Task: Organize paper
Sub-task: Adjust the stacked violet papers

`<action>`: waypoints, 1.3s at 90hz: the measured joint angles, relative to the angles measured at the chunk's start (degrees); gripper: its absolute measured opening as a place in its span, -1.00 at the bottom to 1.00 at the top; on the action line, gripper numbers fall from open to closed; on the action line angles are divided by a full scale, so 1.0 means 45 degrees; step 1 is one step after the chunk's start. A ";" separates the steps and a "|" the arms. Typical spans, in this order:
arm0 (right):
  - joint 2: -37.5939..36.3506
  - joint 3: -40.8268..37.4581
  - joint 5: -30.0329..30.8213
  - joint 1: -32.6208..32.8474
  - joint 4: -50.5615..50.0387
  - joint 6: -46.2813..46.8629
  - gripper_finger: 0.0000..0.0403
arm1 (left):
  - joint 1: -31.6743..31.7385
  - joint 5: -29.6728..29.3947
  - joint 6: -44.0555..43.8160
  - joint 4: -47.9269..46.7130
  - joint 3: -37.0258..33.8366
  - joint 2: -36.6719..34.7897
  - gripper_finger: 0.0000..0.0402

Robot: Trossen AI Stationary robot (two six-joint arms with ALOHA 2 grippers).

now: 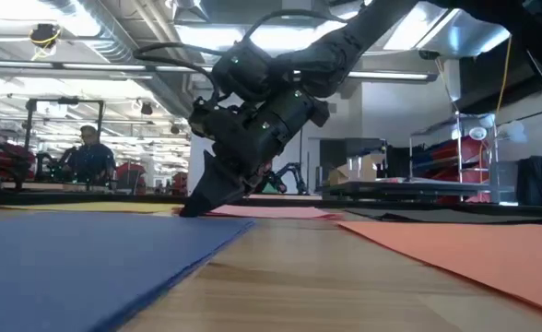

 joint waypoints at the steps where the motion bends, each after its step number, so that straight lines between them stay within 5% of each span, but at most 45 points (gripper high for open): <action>1: 0.0000 0.0000 0.0000 0.0000 0.0000 0.0000 -1.00 | 0.0013 -0.0003 0.0000 0.0000 0.0000 0.0000 -1.00; 76: -0.0325 -0.0030 0.0291 0.0015 -0.0369 -0.0330 -1.00 | 0.0201 -0.0110 0.0112 0.0150 0.0005 0.0014 -1.00; 117: -0.1433 -0.0049 0.0739 0.0024 -0.1592 -0.0624 -1.00 | 0.0115 -0.1319 -0.0092 -0.2818 0.0436 -0.1059 -1.00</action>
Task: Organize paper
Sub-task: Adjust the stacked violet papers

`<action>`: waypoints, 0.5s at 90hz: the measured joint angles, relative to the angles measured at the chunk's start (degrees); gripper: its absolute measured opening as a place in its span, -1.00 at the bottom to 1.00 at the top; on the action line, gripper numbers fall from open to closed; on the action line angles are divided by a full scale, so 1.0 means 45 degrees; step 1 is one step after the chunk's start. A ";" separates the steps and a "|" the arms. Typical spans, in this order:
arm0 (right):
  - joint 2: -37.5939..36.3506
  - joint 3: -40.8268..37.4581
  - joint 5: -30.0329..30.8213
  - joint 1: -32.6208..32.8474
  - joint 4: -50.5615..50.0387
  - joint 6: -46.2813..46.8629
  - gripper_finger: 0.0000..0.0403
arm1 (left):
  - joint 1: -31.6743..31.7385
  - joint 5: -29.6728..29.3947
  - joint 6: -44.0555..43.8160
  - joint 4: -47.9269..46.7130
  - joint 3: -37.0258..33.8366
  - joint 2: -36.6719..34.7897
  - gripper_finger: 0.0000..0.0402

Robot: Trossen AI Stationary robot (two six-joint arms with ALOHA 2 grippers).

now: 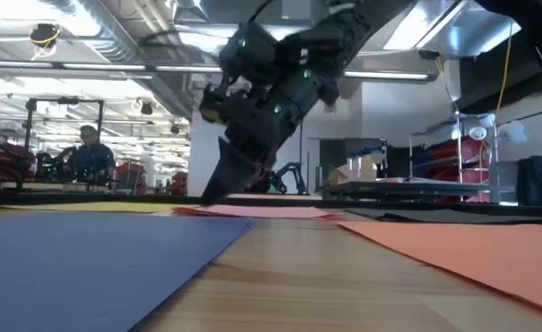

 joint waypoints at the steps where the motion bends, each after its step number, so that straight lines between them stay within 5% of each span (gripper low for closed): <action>1: -0.0036 0.0000 0.0003 0.0000 -0.0066 -0.0009 -1.00 | 0.0000 -0.0002 0.0000 -0.0028 -0.0013 0.0000 -1.00; 45: -0.0786 0.0024 -0.0231 0.2364 -0.4813 0.1155 -1.00 | 0.0052 0.0228 0.0191 0.1451 -0.1116 0.0010 -1.00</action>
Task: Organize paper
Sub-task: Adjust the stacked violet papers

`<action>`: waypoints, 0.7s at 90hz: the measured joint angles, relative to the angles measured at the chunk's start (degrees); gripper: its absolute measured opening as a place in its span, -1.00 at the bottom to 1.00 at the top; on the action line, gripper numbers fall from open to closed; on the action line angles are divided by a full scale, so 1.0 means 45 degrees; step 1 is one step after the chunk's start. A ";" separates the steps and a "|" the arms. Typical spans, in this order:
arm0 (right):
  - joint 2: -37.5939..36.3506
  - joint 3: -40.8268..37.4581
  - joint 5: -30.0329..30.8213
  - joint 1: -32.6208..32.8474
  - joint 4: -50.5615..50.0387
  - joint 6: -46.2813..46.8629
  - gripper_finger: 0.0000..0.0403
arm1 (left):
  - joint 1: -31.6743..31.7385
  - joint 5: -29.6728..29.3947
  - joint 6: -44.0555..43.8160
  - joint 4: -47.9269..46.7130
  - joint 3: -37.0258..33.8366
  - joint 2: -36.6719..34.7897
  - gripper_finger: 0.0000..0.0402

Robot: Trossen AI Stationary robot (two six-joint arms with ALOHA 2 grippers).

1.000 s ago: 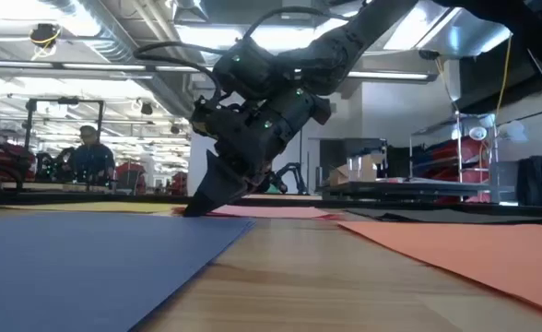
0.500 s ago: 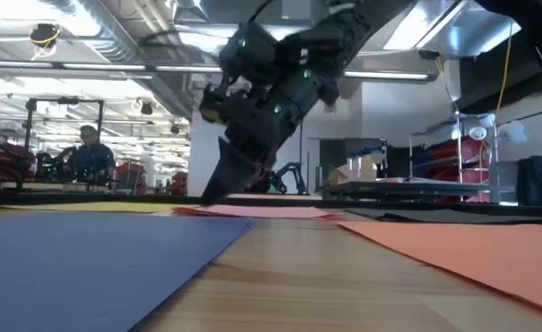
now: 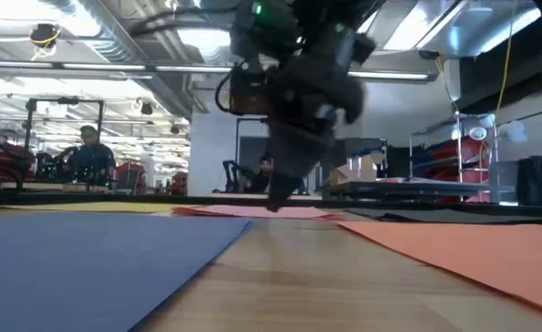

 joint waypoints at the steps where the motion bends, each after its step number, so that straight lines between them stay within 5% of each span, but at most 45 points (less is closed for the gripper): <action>1: 0.0000 0.0000 0.0003 0.0099 -0.0006 0.0103 -1.00 | -0.0001 0.0000 0.0006 -0.0006 -0.0017 0.0000 -1.00; 32: 0.0120 0.0015 0.0813 0.2227 0.1690 0.3385 -1.00 | -0.0030 -0.0081 0.0392 0.1751 -0.1168 -0.0063 -1.00; 63: 0.0840 0.0029 0.1447 0.2464 0.3759 0.5049 -1.00 | -0.0136 -0.0173 0.0827 0.2134 -0.1258 -0.0029 -1.00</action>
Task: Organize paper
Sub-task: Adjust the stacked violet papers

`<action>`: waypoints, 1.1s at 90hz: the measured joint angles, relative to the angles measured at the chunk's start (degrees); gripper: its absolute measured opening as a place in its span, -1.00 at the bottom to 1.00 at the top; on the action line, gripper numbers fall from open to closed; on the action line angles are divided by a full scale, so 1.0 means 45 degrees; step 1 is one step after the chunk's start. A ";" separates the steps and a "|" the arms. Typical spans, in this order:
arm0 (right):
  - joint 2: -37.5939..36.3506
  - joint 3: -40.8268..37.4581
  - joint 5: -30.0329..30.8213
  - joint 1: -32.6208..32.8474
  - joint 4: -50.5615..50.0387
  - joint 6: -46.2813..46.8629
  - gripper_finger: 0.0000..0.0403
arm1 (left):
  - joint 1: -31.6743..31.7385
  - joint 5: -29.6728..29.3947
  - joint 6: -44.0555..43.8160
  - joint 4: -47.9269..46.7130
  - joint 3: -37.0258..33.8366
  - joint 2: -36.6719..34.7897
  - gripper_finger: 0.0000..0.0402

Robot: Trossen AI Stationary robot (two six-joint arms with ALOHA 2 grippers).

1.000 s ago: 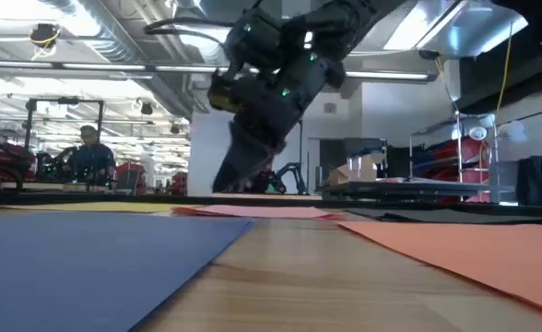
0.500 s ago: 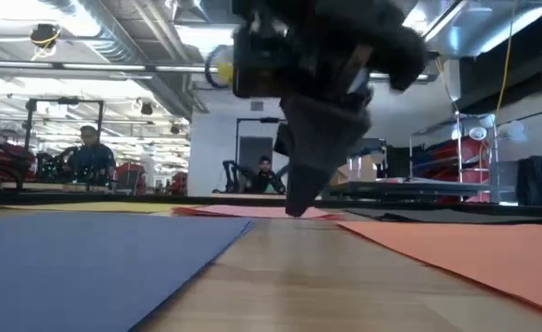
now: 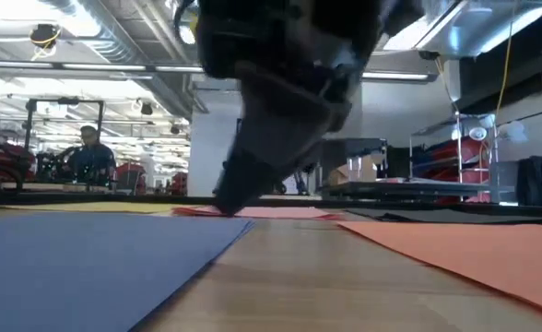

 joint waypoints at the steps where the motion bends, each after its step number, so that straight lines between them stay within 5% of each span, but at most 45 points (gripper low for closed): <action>1: 0.0032 0.0000 -0.0033 0.0000 0.0029 0.0063 -1.00 | 0.0000 -0.0003 -0.0020 0.0000 0.0000 0.0000 -1.00; 99: 0.0849 0.0039 -0.0489 0.0775 0.1238 0.1171 -1.00 | 0.0311 -0.0321 0.0056 0.1031 -0.0031 0.0058 -1.00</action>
